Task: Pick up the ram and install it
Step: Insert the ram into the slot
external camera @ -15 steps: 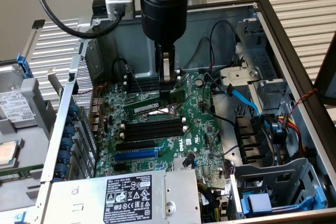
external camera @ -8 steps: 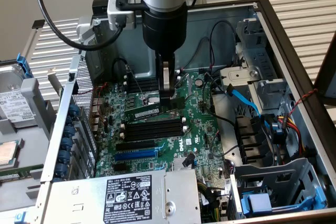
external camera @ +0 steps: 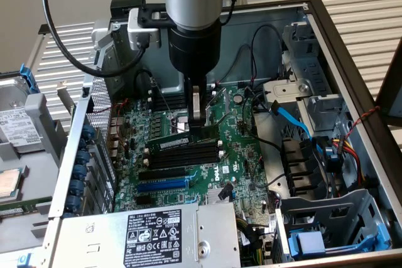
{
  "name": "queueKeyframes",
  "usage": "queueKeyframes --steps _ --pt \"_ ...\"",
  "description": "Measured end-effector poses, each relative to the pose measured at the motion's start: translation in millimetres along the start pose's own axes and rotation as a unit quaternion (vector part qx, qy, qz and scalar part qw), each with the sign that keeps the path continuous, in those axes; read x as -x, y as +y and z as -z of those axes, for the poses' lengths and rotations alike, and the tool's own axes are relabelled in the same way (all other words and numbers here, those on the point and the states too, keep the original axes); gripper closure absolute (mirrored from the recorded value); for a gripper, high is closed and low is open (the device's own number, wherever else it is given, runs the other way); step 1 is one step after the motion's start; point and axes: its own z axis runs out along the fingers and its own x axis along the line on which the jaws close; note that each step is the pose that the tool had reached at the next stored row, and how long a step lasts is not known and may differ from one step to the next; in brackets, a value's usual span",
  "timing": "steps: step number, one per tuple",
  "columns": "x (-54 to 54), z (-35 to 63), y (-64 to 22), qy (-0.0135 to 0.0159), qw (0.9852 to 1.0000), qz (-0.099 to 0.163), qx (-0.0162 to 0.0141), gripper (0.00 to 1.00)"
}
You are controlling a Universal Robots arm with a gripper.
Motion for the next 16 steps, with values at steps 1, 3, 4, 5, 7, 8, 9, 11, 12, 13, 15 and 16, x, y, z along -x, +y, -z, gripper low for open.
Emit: queueKeyframes --steps 1,3,4,5,7,8,9,11,12,13,15,16 --pt "-0.3 -1.8 0.2 -0.0003 1.0000 0.000 0.0000 0.88" --pt "-1.0 -5.4 0.4 -0.0010 1.0000 -0.001 0.0001 0.88" --pt "-1.1 -6.7 0.4 -0.0015 1.0000 -0.002 -0.0001 0.88" --pt "-1.1 -6.6 0.4 -0.0014 1.0000 -0.002 0.0000 0.88" --pt "-1.1 -6.6 0.4 -0.0014 1.0000 -0.002 0.0000 0.88" --pt "-1.1 -6.7 0.4 -0.0014 1.0000 -0.002 0.0000 0.88" --pt "-1.1 -6.6 0.4 -0.0014 1.0000 -0.002 0.0000 0.88" --pt "-1.1 -6.6 0.4 -0.0014 1.0000 -0.002 0.0000 0.88" --pt "-1.1 -6.7 0.4 -0.0014 1.0000 -0.002 0.0005 0.88" --pt "-1.1 -7.0 0.3 -0.0013 1.0000 -0.002 0.0026 0.88" --pt "-1.1 -7.6 0.4 -0.0012 1.0000 -0.002 0.0061 0.88" --pt "-1.1 -7.6 0.4 -0.0011 1.0000 -0.002 0.0063 0.88"
